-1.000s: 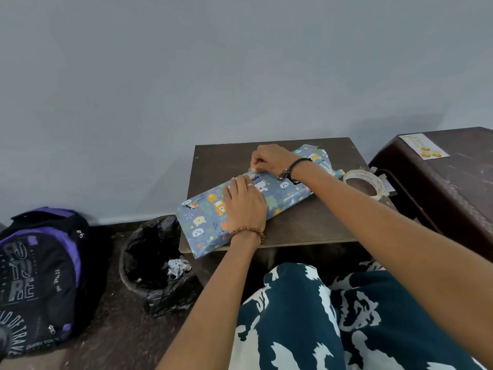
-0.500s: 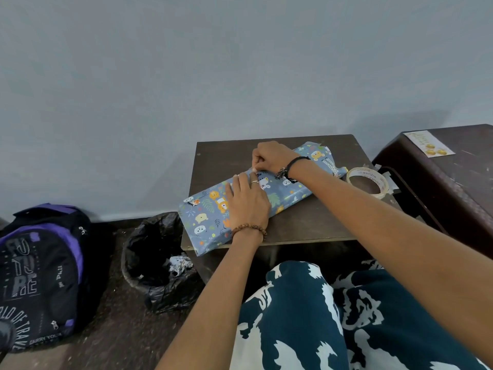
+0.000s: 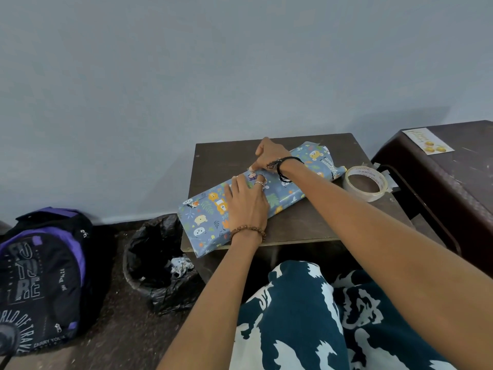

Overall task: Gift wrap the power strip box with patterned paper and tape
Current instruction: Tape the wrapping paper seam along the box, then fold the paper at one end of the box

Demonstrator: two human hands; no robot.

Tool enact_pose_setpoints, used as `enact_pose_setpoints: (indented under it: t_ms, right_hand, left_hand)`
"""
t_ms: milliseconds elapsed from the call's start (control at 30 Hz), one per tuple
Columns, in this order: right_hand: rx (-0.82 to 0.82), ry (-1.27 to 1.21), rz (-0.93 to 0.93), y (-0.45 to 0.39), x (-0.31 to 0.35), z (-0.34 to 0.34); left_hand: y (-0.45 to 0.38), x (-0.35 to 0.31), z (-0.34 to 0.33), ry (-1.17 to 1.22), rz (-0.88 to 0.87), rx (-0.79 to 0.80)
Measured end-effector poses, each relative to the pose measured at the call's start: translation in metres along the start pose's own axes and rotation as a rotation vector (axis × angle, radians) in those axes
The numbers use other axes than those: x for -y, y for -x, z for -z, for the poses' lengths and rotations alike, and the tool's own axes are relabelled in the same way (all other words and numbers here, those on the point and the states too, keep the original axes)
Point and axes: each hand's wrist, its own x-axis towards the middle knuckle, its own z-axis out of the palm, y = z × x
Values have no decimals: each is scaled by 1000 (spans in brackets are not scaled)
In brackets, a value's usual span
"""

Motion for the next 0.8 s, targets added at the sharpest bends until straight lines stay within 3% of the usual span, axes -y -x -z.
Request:
enact_pose_setpoints:
  t_ms: [633, 733, 800]
  right_hand:
    - [-115, 320, -42, -12, 4, -20]
    - [-179, 185, -3, -10, -5, -19]
    - [-214, -74, -4, -4, -12, -15]
  left_hand:
    - [0, -1, 1, 41, -6, -6]
    - [0, -2, 0, 28, -2, -2]
    - [0, -2, -1, 14, 2, 4]
